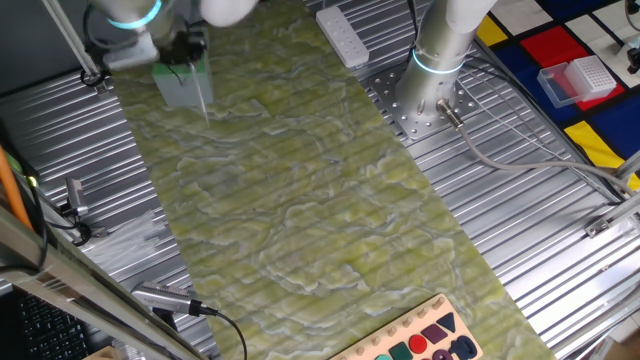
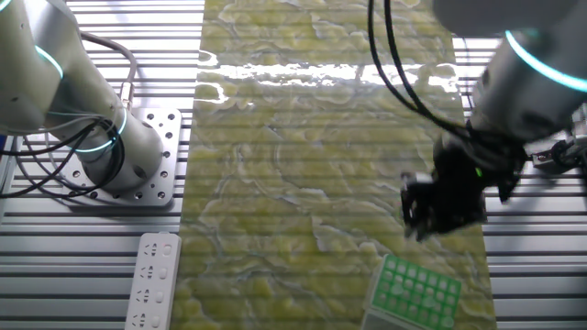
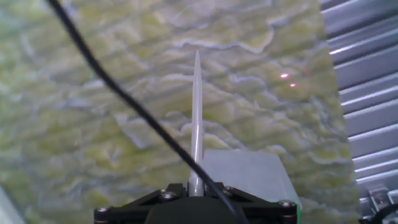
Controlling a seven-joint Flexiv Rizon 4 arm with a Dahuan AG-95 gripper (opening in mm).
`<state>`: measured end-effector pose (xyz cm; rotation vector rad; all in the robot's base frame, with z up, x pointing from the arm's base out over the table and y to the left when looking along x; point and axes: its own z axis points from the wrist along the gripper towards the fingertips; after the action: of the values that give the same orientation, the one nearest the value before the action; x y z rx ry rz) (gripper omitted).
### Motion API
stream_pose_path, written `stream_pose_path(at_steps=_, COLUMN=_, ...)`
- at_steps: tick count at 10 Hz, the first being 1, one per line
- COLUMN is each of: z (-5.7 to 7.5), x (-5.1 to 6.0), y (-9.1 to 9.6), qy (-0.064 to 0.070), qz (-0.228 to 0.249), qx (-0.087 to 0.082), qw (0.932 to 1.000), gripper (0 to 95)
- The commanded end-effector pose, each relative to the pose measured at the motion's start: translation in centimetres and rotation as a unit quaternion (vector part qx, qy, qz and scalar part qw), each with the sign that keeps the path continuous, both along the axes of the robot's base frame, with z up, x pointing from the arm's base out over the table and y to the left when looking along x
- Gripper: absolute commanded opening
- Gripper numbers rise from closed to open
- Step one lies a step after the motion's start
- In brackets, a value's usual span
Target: Insert a large pipette tip into the holder for large pipette tips
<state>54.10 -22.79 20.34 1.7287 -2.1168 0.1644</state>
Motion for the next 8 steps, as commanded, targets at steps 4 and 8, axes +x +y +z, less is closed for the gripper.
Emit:
stream_pose_path(at_steps=4, z=3.9, x=-0.6, y=-2.0, qy=0.047, qz=-0.011, qx=-0.062, qw=0.9969, gripper=0.0)
stream_pose_path(at_steps=8, z=4.7, x=-1.4, y=-4.5, qy=0.065, qz=-0.022, qx=-0.084, qw=0.9941, gripper=0.0)
